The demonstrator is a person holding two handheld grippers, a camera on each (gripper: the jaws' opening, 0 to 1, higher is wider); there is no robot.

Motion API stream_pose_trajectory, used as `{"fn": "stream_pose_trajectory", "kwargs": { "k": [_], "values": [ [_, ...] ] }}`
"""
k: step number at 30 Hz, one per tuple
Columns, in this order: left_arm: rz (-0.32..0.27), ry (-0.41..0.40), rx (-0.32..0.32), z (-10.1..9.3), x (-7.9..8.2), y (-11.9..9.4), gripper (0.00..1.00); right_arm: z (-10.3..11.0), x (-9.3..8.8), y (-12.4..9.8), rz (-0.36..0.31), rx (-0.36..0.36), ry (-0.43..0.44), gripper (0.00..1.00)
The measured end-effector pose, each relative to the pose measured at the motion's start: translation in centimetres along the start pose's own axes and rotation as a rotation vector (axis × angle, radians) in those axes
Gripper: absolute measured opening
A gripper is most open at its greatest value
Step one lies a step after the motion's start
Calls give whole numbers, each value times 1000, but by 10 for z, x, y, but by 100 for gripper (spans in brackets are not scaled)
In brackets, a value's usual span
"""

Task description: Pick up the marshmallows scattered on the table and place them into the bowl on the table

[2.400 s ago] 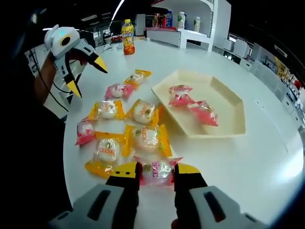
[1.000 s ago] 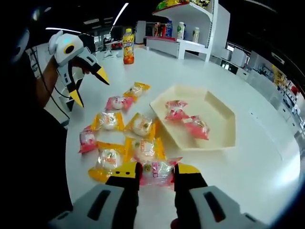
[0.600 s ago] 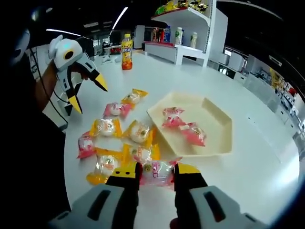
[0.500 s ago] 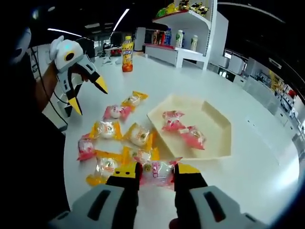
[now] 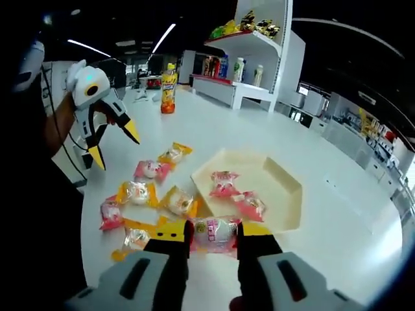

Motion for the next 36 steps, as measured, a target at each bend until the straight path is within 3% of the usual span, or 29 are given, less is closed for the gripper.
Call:
{"fn": "stream_pose_trajectory", "kwargs": {
  "k": [18,26,36],
  "values": [
    [10,1,3,0,-3,0,50,-12,16,2,-144,-105,-51,28],
    [10,0,1,0,-3,0,50,-21,16,3,-186,-115,-34,28],
    [1,0,3,1,0,0,50,-27,9,12,-194,-129,-39,29]
  ]
}}
Point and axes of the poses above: the point that each gripper's makers call its tool centre point, and the gripper's own axes: y roughly forward along the fingers, z roughly to its left, x roughly out of its top, the point moved 9 cm from there along -y, roughly backward along the fingers, and after that the axes turned 12 degrees about -z, right-handed, at the moved point
